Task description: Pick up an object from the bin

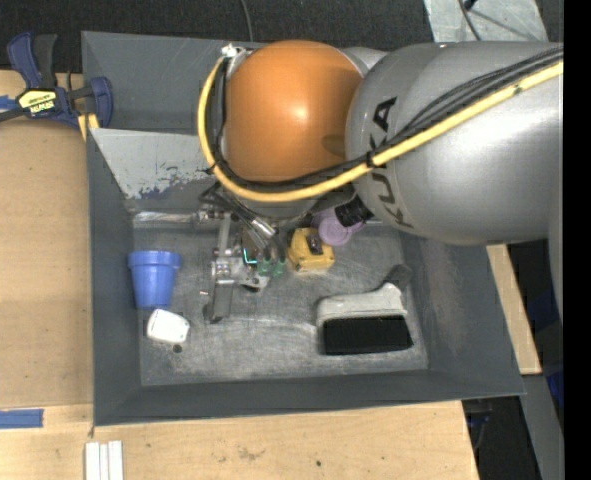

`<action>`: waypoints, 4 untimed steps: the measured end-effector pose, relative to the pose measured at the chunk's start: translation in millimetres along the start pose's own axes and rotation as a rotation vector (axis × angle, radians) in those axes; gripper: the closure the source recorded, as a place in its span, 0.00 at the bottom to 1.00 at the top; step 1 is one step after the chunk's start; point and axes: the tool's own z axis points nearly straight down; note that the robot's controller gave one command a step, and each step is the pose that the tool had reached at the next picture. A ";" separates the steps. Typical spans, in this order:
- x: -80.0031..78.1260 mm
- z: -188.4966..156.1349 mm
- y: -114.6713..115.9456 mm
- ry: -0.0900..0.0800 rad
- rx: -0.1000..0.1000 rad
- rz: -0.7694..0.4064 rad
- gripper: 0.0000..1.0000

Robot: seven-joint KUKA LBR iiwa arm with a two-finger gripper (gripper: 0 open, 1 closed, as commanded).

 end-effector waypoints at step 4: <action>-44.8 165.6 9.9 -0.010 0.014 0.029 1.00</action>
Offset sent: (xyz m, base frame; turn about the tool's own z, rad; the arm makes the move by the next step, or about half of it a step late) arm 0.0217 0.0151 -0.0966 0.0554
